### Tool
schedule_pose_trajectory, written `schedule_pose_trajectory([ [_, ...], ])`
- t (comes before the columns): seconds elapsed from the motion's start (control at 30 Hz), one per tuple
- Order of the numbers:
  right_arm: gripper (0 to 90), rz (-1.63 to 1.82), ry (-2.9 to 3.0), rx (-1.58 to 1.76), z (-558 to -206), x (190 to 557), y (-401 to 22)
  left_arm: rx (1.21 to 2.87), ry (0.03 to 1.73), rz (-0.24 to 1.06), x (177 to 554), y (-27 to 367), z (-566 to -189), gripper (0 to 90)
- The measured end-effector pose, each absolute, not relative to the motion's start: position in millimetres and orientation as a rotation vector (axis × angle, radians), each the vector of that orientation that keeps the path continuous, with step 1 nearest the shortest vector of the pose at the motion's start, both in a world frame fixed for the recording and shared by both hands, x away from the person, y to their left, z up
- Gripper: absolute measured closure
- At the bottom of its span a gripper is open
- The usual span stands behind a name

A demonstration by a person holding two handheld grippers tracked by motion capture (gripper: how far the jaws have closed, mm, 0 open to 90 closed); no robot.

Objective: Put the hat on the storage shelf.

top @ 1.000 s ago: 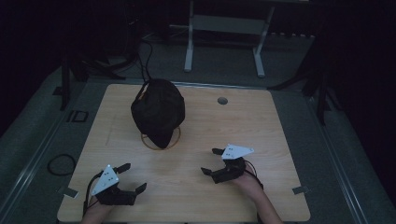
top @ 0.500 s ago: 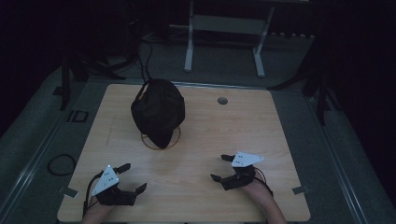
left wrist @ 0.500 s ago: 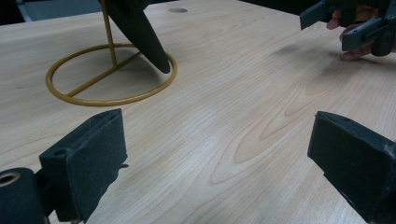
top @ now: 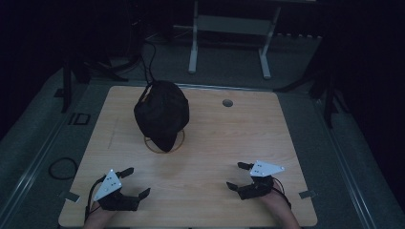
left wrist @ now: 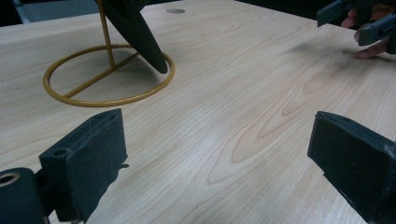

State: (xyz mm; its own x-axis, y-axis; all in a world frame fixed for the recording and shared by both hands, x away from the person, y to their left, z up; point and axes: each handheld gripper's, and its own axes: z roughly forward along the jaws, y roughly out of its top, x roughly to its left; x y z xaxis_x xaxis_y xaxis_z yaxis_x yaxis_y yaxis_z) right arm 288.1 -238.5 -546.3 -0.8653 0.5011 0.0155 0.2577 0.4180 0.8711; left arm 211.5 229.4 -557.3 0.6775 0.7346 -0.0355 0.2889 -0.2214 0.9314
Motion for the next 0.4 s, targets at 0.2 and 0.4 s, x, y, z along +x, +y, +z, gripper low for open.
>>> schedule_pose_trajectory([
  [0.2, 13.0, 1.401, 2.406, 0.689, -548, 285, -252, 1.803, 0.814, 0.507, 212, 229, -558, 4.8],
  [0.4, 13.1, 1.422, 2.386, 0.718, -548, 287, -256, 1.804, 0.812, 0.506, 212, 229, -558, 4.8],
])
